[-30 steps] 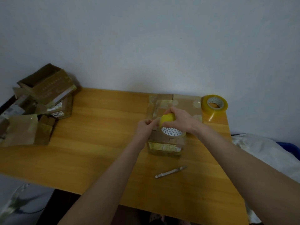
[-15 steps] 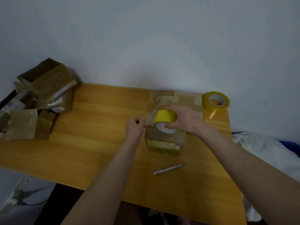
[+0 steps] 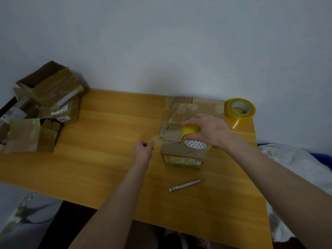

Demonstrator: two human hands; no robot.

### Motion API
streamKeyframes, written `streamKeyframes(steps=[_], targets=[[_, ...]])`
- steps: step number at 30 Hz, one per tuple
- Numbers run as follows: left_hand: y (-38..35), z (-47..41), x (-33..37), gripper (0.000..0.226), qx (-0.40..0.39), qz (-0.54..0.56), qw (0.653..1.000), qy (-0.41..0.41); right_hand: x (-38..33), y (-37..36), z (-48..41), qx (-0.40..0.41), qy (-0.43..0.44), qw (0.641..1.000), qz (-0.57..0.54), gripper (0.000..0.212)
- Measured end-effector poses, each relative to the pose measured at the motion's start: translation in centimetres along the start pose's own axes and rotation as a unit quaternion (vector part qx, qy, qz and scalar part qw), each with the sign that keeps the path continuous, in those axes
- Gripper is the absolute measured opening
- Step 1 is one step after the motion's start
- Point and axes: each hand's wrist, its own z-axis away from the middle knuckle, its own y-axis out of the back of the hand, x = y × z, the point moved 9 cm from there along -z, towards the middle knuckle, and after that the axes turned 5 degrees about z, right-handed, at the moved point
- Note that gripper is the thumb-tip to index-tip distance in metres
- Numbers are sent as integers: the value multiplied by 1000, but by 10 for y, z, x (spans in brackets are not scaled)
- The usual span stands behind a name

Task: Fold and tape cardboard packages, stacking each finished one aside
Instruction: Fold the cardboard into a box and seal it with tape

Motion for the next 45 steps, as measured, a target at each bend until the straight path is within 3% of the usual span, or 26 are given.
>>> streamKeyframes(steps=[11,13,15,17,18,19,23,25,28,30,32,36,40,45], targets=[[-32,2,-5,26,-35,-102,994,-3,-3,-8,5,37,-23,999,14,59],[-17,7,17,31,19,-135,988,-75,-5,-7,3,43,-22,999,13,59],[-4,30,51,33,69,-141,959,-234,-7,-8,1,50,-21,998,15,58],[-23,67,75,38,13,-169,906,-387,-7,-9,2,56,-23,998,20,59],[-38,79,75,42,-31,-198,886,-417,-5,-9,1,58,-24,998,22,60],[-51,78,67,45,-69,-220,884,-408,-3,-9,1,57,-25,998,21,61],[-34,42,26,44,-96,-157,961,-208,4,-11,2,42,-21,999,-18,63],[-25,40,20,45,-94,-151,961,-210,4,-13,4,27,-10,998,-62,62],[-35,55,48,72,-108,-188,917,-334,2,-15,5,26,16,993,-112,58],[-59,58,58,86,-191,-272,877,-347,0,-17,3,25,31,993,-115,59],[-73,59,60,84,-233,-353,839,-342,-1,-18,2,27,35,992,-121,64],[-77,61,59,77,-231,-379,825,-349,16,-18,8,68,-14,966,-250,62],[-79,69,57,76,-214,-384,828,-347,36,-30,17,45,-27,934,-354,52],[-88,81,45,67,-170,-445,806,-353,37,-30,26,45,-2,920,-389,64]])
